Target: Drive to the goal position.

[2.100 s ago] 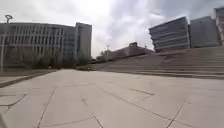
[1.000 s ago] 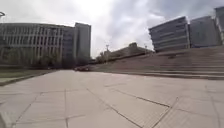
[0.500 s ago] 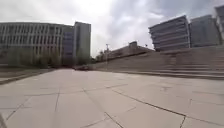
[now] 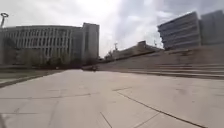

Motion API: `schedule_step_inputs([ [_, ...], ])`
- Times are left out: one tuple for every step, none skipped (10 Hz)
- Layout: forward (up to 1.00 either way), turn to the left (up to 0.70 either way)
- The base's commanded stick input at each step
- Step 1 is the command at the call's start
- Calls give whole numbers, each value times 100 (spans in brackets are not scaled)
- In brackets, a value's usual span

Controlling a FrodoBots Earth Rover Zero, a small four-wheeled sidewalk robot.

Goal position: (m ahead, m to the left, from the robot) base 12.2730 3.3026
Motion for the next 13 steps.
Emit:
schedule_step_inputs([
  [70,0],
  [70,0],
  [70,0],
  [70,0],
  [70,0],
  [70,0],
  [70,0],
  [70,0],
  [70,0],
  [70,0],
  [70,0],
  [70,0],
  [70,0],
])
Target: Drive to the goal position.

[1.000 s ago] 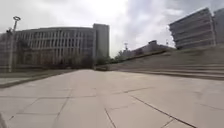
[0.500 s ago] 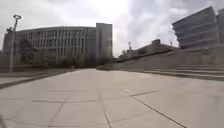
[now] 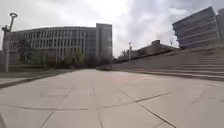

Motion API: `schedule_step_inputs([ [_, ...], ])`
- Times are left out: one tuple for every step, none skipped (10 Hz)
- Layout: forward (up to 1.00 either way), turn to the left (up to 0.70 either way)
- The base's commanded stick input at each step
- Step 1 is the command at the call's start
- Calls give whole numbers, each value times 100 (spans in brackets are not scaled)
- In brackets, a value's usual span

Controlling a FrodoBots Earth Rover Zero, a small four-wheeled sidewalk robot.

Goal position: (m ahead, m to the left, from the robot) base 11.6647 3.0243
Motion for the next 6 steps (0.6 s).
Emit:
schedule_step_inputs([
  [70,0],
  [70,0],
  [70,0],
  [70,0],
  [70,0],
  [70,0],
])
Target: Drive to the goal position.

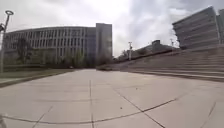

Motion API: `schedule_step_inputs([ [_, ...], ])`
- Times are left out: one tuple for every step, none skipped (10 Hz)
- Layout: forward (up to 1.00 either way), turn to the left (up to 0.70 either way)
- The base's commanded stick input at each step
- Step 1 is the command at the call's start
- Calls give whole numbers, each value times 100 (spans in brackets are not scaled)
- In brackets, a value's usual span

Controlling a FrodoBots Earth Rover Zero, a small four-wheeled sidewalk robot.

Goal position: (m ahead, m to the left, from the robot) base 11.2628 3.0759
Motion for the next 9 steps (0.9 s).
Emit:
schedule_step_inputs([
  [70,0],
  [70,0],
  [70,0],
  [70,0],
  [70,0],
  [70,0],
  [70,0],
  [70,0],
  [70,0],
])
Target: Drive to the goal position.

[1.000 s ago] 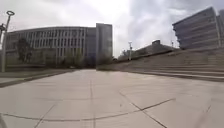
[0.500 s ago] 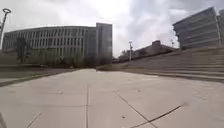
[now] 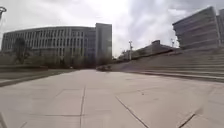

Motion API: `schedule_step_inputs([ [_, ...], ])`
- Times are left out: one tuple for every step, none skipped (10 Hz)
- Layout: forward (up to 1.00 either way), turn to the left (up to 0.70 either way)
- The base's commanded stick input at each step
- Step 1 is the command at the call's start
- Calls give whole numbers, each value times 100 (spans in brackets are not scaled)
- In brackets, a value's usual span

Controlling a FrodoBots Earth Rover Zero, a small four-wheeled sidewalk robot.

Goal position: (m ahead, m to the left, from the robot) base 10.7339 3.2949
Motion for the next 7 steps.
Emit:
schedule_step_inputs([
  [70,0],
  [70,0],
  [70,1],
  [70,22],
  [70,35],
  [70,35],
  [70,35],
])
